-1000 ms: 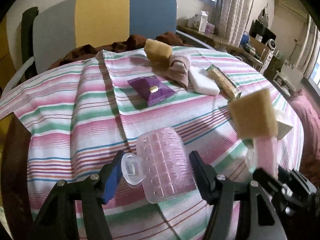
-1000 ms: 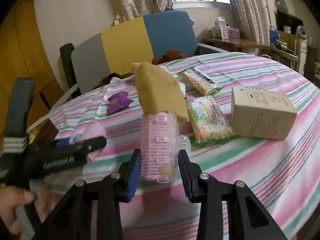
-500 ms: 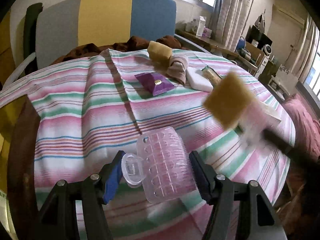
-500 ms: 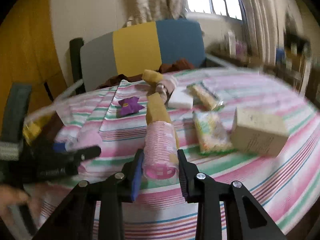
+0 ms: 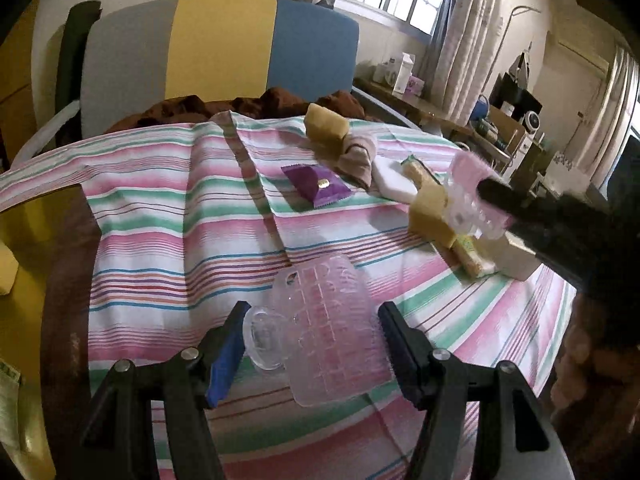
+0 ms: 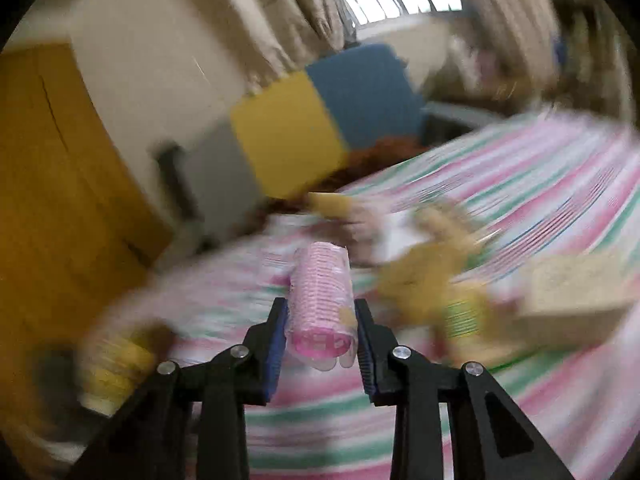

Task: Organize objects
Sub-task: 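Carry both rollers into the gold tray and open both tools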

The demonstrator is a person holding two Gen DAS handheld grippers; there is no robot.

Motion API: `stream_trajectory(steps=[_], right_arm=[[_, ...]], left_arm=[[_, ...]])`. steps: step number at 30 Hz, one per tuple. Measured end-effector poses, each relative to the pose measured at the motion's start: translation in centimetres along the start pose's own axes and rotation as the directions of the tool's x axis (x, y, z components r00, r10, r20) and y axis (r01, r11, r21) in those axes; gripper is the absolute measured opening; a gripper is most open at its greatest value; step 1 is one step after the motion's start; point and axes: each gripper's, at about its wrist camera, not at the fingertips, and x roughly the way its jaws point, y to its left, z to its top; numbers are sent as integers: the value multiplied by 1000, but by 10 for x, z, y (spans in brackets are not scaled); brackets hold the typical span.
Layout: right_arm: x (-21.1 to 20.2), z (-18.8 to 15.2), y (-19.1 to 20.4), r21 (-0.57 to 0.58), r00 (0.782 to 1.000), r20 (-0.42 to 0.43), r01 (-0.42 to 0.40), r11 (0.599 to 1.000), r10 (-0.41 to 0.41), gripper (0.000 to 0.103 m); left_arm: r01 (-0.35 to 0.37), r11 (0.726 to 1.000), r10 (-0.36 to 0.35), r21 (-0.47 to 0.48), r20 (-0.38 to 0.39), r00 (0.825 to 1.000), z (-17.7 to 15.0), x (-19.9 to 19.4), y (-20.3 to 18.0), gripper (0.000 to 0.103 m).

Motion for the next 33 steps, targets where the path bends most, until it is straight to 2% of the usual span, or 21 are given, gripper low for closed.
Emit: stream_trajectory(steps=[1,2,4,6,8,14,24,28,33], right_arm=[[0,-1,4,-29,1000,-2,28,999,-29,32],[0,-3,6,-28,1000,2,8,1000,-8,32],[-3,-8,1,64,997,-9,-71,995,72,32],[-2,-13,4,76,997,-27,-67,995,69,32],[3,-21,17,42,996,-64,-58,997,60,32],[14,-46,68,-21,982,-138,-131,991,126,33],[24,-78,168,-122,939,-246,-278,953,242,33],[34,-92,205,-165,915,-298,-328,930,270,33],[55,-109,247,-227,895,-363,-354,907,258,35]], left_arm=[[4,1000,-4,-3,6,1000,0,-3,1,66],[7,1000,-7,-3,15,1000,0,-7,1,66],[4,1000,-4,0,33,999,1,-15,2,66],[10,1000,-10,-4,49,999,1,-25,6,66],[2,1000,-2,-2,67,998,0,-37,11,66],[-25,999,29,-33,118,993,-3,-75,40,66],[-131,979,157,-157,171,973,-13,-132,124,66],[-182,959,220,-219,161,962,-19,-146,167,66],[-231,936,269,-266,115,956,-25,-150,214,66]])
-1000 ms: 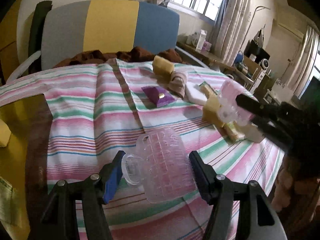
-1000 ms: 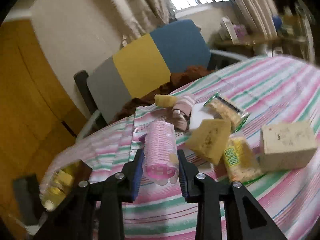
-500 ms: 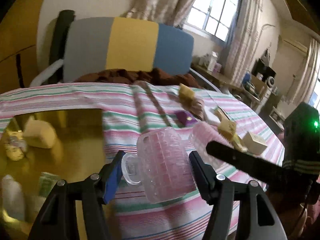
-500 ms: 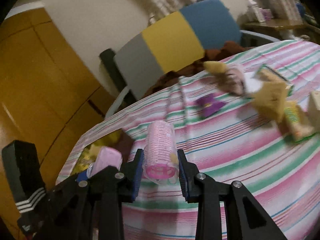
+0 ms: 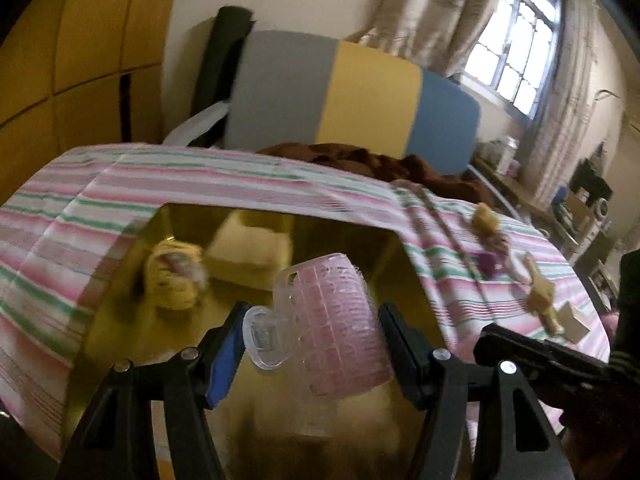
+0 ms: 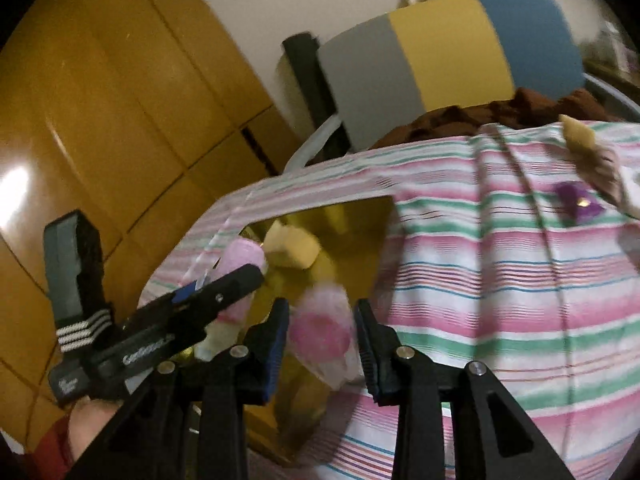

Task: Organize objects
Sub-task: 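Carry both rollers into the gold tray and open both tools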

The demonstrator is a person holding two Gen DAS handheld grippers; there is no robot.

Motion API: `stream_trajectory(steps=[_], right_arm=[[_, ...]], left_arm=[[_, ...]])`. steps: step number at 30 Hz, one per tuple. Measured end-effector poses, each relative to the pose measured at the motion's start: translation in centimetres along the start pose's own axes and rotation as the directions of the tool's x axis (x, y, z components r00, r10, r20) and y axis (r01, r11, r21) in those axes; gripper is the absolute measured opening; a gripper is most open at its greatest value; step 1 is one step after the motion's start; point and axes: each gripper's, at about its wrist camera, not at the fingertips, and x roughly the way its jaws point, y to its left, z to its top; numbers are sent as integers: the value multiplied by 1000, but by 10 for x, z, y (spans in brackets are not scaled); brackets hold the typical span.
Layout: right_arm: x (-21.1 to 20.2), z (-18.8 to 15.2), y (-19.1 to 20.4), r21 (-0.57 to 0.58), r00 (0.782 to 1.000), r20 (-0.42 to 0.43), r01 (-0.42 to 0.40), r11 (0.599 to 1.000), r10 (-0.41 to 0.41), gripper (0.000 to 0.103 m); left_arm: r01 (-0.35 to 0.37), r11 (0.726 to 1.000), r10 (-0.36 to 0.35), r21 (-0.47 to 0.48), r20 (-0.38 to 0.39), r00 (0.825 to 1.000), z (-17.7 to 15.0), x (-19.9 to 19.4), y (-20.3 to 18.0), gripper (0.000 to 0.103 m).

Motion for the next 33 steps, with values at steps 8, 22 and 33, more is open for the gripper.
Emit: stream_trajectory(steps=[8,22,33], right_arm=[[55,19,36,-95,997,-55,46,994,-51,35],[25,6,25,-26,999,-17,48,998,-49,51],[-5,-7,-5,-2,996,3,90,996,-90,55]], left_arm=[[-45,999,45,-8,-77,996,2,20,41,66],[-110,991,104,-72,-77,992,-1,15,55,67],[-186,981,185,-60,-26,982,-16,-16,28,67]])
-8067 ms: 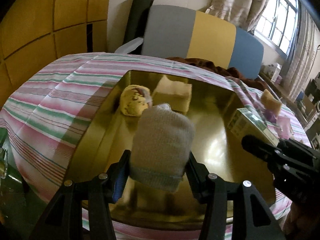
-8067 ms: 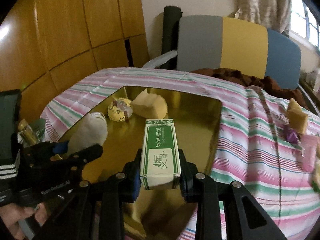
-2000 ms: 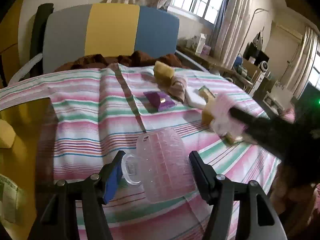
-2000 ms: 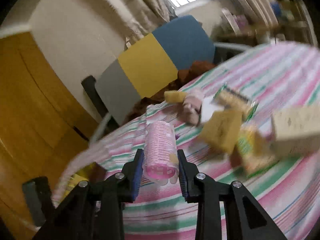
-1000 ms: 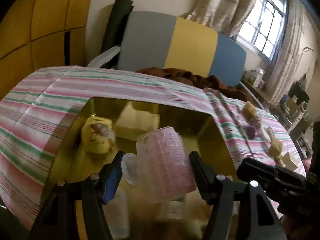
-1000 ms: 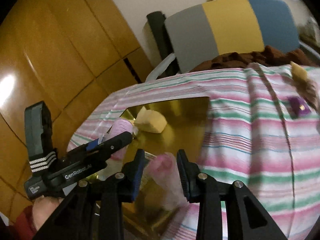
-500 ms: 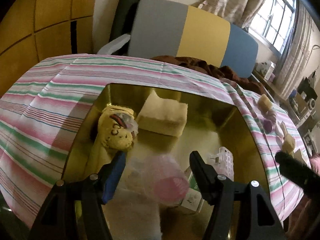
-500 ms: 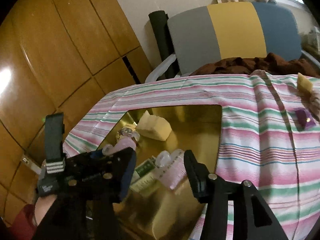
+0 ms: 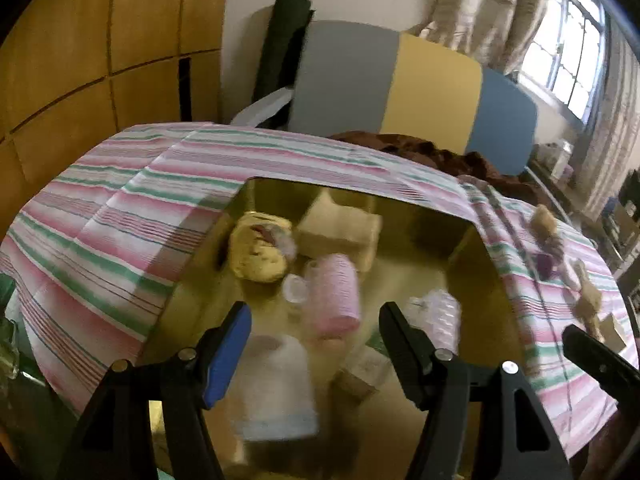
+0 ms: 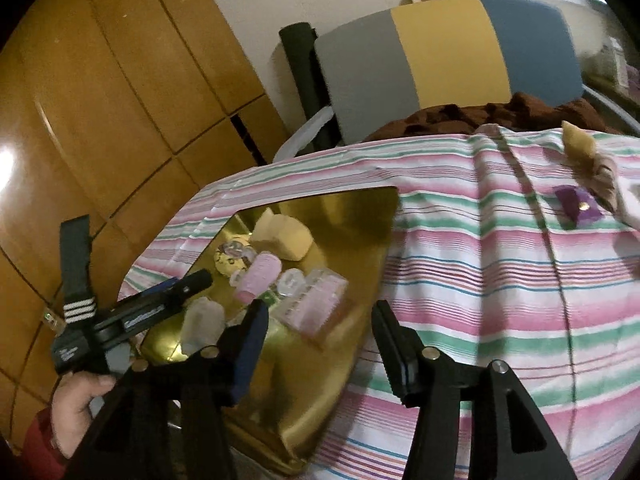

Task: Organize objects
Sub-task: 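Move both tools back over the remaining items on the cloth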

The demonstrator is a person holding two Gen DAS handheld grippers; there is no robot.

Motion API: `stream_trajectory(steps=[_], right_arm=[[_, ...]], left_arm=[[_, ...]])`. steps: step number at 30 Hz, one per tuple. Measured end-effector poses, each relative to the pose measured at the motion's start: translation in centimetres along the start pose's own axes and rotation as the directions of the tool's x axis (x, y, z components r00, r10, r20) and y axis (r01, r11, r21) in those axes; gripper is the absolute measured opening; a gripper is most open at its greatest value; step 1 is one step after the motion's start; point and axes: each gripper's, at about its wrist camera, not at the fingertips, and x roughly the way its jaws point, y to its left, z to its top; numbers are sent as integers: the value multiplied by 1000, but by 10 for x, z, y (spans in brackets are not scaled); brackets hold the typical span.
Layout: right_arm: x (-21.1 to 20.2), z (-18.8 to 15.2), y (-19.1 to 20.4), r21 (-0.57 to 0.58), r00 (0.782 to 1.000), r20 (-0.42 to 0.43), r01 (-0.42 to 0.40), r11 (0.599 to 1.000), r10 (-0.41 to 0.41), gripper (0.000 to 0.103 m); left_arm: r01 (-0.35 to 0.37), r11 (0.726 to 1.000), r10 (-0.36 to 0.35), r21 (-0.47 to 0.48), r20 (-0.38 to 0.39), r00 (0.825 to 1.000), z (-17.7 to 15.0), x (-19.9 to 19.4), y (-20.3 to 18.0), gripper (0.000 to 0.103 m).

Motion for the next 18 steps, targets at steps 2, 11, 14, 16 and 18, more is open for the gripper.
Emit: stream_trajectory(steps=[2,11,14,16,18], right_arm=[[-7,-2,-9,9,1000,9,15,1000,-15,56],[-31,-16,-56,82,996,17,86,993,-88,57],[-38,-24,-72,103,994,14,106,989,-108,57],[-44,-30,-85,120,992,11,126,985,-129,57],[-50,-34,-96,130,989,10,143,981,-146,57]], left_arm=[[23,1000,-23,17,11,1000,-3,-7,-11,67],[176,978,-174,115,-24,984,-16,-23,-80,67],[215,962,-211,167,-45,976,-24,-25,-104,67],[249,947,-242,204,-59,968,-29,-27,-121,67],[282,930,-271,236,-79,959,-35,-28,-139,67]])
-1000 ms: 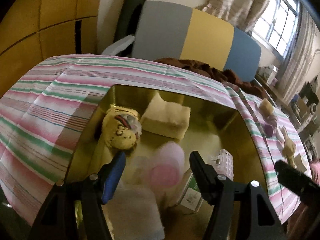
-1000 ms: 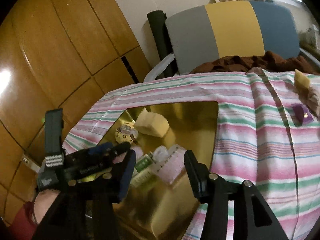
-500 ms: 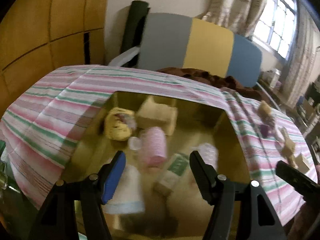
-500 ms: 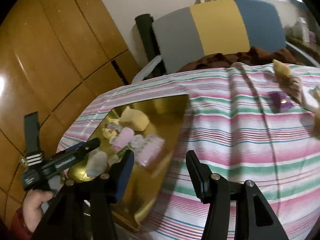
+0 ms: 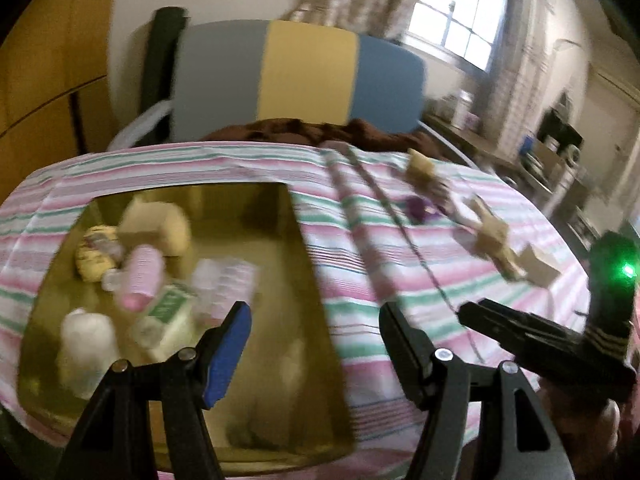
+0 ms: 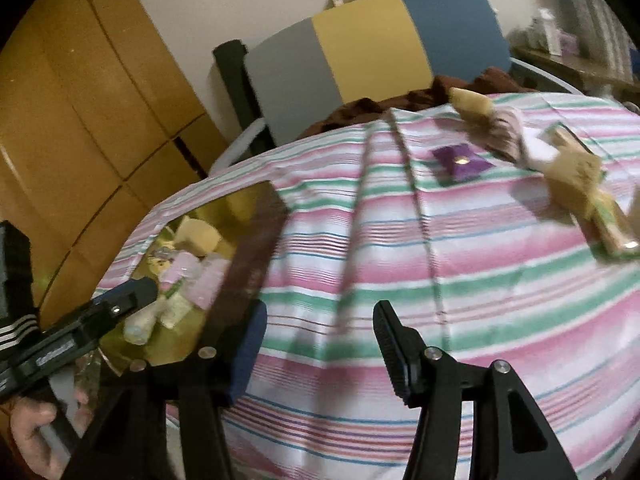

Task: Organize objects
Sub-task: 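Move both tools back over the remaining items on the cloth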

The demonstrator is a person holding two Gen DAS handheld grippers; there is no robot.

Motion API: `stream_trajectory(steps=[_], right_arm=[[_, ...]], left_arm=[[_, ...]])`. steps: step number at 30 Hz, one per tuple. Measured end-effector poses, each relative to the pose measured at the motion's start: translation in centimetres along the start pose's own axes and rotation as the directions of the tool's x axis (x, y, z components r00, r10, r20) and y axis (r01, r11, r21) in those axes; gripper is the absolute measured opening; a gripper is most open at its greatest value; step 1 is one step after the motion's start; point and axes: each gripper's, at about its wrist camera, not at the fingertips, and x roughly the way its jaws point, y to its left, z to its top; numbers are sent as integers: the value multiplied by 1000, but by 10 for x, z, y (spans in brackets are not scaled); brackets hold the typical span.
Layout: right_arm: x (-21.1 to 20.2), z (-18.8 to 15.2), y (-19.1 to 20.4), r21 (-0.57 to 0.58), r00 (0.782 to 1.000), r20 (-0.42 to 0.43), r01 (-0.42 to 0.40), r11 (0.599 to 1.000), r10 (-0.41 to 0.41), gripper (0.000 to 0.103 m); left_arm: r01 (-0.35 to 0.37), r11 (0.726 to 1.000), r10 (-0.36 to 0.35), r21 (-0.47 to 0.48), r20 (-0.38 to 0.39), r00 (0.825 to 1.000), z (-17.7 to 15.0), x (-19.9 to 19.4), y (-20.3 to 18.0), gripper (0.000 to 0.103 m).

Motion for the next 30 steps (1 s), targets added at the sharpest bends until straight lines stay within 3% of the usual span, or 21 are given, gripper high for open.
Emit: stream_trajectory(steps=[12,18,30], right_arm=[[-29,-9,-100,128,985,17,168,977,-171,57],[-36,0,-143,151,958,30,278,948,-286,57],[-37,40,-188,129,911,69,395,910,-406,59]], left_arm=[[91,989,-81,121,-84,993,-13,21,-65,67],[115,981,-94,158,-132,987,-23,33,-85,67],[132,977,-102,168,-176,979,-38,38,-98,67]])
